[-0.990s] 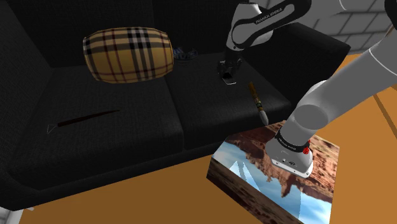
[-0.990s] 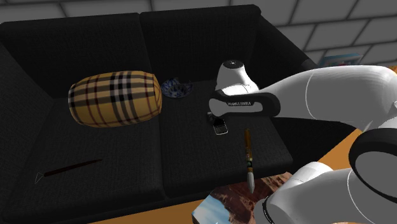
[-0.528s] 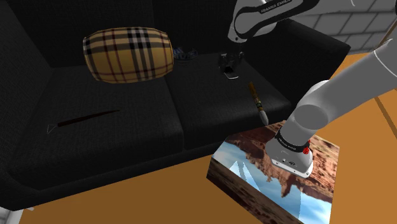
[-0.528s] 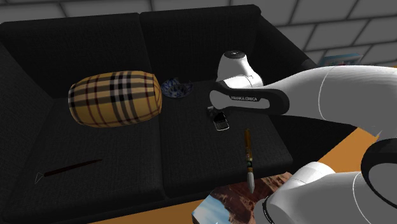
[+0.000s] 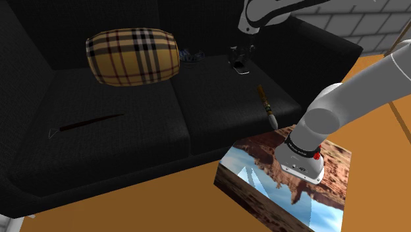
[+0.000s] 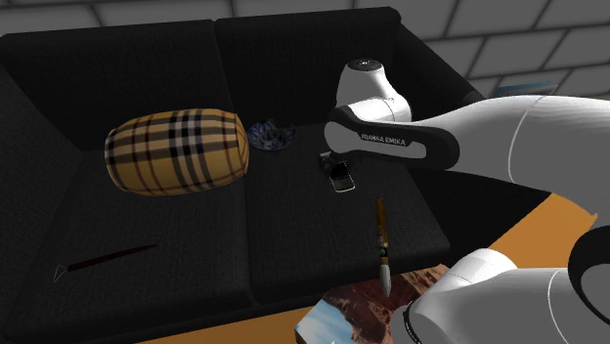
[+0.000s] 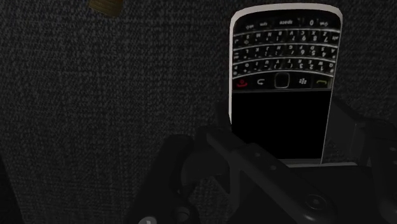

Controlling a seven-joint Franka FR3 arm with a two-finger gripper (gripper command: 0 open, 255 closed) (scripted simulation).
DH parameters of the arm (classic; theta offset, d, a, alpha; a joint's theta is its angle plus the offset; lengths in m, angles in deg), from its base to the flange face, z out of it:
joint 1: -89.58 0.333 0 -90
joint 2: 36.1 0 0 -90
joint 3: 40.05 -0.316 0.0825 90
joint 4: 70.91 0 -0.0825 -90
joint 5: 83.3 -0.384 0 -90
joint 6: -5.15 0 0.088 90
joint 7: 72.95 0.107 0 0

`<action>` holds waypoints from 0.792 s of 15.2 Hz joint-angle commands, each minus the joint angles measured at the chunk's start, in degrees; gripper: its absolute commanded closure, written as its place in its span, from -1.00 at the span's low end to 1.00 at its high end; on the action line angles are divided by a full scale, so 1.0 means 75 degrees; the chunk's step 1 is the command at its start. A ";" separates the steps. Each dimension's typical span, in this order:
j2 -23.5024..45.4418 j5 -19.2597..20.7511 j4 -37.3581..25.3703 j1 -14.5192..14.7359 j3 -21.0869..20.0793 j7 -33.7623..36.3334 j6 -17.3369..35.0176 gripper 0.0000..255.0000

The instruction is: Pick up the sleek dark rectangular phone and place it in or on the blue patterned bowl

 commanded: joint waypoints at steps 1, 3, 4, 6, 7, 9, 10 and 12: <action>-0.0076 0.0001 -0.0162 0.0005 -0.0020 0.0029 -0.0240 1.00; -0.0133 0.0005 -0.0324 0.0005 -0.0027 0.0040 -0.0459 1.00; -0.0158 0.0006 -0.0407 0.0005 -0.0030 0.0046 -0.0567 1.00; -0.0203 0.0008 -0.0578 0.0005 -0.0037 0.0056 -0.0782 1.00; -0.0221 0.0009 -0.0657 0.0005 -0.0039 0.0060 -0.0880 1.00; 0.0404 -0.0055 -0.1210 0.0066 -0.0066 0.0100 -0.0808 1.00; 0.0711 -0.0086 -0.1498 0.0093 -0.0078 0.0119 -0.0788 1.00; 0.1320 -0.0144 -0.2099 0.0140 -0.0103 0.0154 -0.0781 1.00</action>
